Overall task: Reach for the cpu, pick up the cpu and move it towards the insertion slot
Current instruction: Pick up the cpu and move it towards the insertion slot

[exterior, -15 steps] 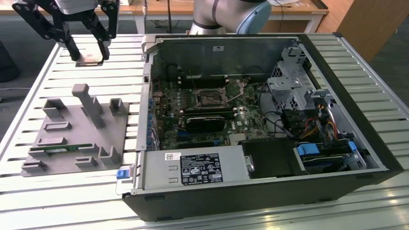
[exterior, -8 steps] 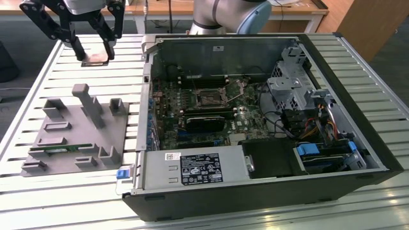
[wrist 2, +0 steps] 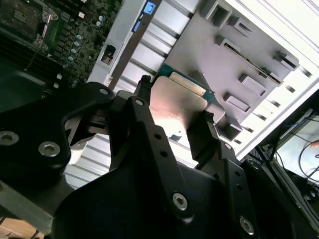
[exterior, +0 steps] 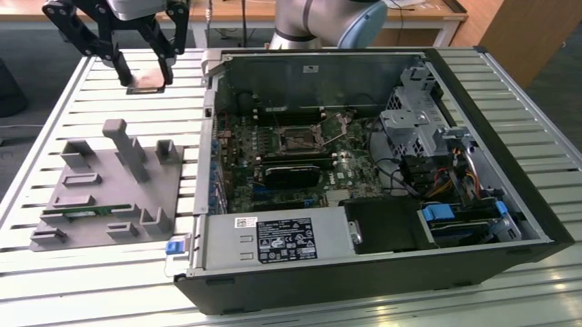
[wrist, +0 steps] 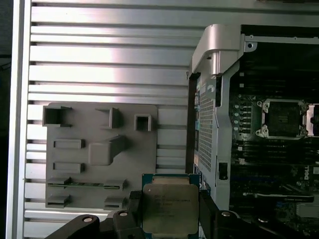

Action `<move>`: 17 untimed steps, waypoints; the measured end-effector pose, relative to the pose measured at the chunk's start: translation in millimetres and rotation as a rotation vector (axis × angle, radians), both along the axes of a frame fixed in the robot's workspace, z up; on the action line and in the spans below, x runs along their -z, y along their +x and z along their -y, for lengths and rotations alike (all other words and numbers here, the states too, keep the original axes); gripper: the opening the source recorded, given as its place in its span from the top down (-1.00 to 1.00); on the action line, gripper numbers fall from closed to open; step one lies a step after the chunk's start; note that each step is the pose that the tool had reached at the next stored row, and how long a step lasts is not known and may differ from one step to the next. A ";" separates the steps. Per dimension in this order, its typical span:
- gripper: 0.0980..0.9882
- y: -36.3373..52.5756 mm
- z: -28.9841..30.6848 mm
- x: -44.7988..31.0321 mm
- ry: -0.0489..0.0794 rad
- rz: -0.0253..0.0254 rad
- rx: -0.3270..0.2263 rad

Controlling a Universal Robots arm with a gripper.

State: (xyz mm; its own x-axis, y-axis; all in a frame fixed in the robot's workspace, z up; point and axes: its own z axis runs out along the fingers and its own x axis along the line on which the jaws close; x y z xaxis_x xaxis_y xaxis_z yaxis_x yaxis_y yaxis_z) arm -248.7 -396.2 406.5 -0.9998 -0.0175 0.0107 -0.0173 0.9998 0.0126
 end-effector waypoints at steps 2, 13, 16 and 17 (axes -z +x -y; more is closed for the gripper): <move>0.00 3.1 0.0 0.0 0.000 0.0000 0.000; 0.00 17.8 0.0 0.0 0.000 0.0000 0.000; 0.00 21.9 0.0 0.0 0.000 0.0000 0.000; 0.00 23.6 0.0 0.0 0.000 0.0000 0.000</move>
State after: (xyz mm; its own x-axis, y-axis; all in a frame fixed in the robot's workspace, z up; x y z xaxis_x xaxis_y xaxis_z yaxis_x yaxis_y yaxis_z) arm -225.2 -396.2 406.5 -0.9998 -0.0175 0.0107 -0.0174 0.9998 0.0126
